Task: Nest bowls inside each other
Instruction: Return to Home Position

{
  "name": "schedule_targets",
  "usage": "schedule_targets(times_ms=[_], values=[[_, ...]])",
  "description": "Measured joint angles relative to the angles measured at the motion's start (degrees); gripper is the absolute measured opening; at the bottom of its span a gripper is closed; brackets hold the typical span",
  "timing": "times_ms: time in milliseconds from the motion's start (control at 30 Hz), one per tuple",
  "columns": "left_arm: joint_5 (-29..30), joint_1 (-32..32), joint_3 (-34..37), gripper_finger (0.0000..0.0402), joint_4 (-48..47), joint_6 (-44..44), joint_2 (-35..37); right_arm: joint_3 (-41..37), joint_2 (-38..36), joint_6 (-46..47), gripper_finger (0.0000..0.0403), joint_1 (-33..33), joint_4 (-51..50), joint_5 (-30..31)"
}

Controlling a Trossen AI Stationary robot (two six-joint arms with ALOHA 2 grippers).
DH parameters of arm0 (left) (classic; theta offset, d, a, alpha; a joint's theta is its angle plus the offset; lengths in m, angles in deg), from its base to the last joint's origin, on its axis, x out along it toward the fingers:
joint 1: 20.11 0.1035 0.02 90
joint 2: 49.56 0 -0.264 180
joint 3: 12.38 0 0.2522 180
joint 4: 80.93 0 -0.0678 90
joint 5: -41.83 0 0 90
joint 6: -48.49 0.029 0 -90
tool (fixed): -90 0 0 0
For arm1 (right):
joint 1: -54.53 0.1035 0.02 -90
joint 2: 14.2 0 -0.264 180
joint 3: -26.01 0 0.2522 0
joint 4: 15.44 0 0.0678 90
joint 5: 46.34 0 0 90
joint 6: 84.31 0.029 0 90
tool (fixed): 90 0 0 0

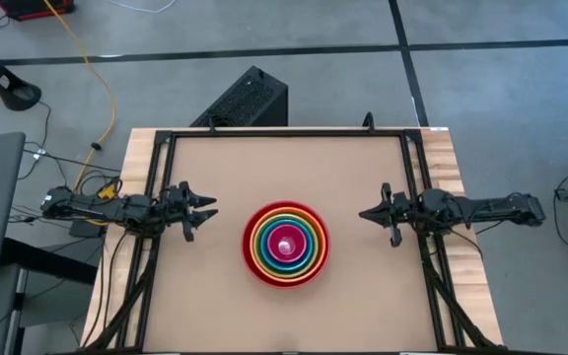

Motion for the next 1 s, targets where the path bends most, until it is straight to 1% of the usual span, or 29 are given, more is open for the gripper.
schedule_targets(times_ms=[167, 1000], values=[[-0.08, 0.0, 0.01, 0.0176, 0.0, -2.73, 0.0, -0.02, 0.0, 0.09, 0.0017, 0.0, -0.02, -0.01], [-0.04, 0.0, 0.07, 0.0176, 0.0, -1.83, 0.0, -0.07, 0.0, 0.03, 0.0017, 0.0, -0.08, -0.07]])
